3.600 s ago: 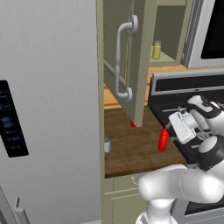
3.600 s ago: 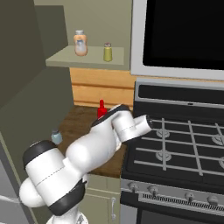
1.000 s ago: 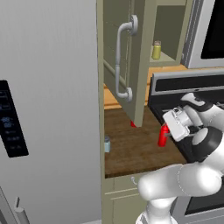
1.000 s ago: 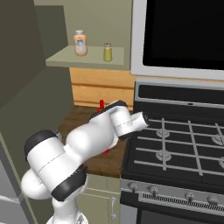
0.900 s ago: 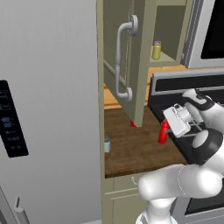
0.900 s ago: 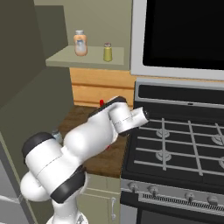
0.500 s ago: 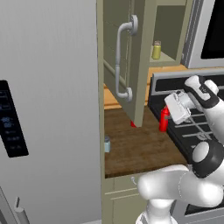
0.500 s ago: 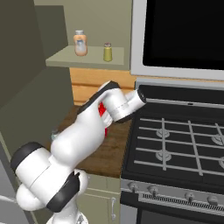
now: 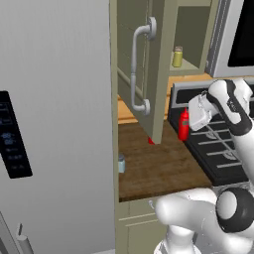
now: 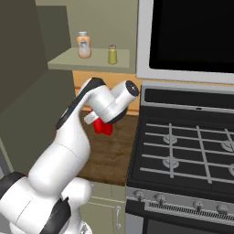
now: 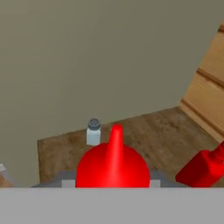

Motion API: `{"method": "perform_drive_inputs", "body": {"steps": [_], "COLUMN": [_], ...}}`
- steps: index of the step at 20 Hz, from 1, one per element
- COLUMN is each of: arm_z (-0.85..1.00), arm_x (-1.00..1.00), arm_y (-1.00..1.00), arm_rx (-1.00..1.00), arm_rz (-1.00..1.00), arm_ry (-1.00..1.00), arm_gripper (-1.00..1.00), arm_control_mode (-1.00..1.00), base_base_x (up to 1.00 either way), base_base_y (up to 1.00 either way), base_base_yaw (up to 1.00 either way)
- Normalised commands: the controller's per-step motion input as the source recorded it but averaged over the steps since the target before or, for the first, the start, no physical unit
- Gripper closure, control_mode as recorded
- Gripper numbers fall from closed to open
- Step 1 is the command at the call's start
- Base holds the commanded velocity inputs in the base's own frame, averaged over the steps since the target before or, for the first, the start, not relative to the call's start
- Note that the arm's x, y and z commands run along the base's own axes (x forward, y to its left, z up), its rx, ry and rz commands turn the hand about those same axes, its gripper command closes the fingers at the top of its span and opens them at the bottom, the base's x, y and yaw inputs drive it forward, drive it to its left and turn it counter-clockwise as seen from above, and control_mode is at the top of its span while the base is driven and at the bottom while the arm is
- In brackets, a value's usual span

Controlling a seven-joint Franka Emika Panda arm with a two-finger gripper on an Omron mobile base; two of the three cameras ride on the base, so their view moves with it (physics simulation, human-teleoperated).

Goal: Put the shaker and condiment bottle from the counter next to their counterparts in the cabinet.

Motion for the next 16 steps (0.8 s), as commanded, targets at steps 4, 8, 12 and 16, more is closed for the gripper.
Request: {"method": "perform_drive_inputs", "body": {"steps": [4, 8, 12, 16], "arm_z": [0.49, 0.51, 0.67, 0.72], "arm_x": [-0.14, -0.15, 0.00, 0.00], "arm_y": [0.20, 0.09, 0.00, 0.00], "arm_rx": [0.02, 0.05, 0.08, 0.09], "arm_rz": [-0.20, -0.19, -0.16, -0.13], "arm_ry": [0.00, 0.00, 0.02, 0.03], "arm_gripper": [1.00, 1.00, 1.00, 1.00], "arm_control_mode": [-1.00, -1.00, -1.00, -1.00], "base_base_x": [0.00, 0.00, 0.00, 0.00], "base_base_y": [0.00, 0.00, 0.00, 0.00], "base_base_yaw": [0.00, 0.00, 0.00, 0.00]}}
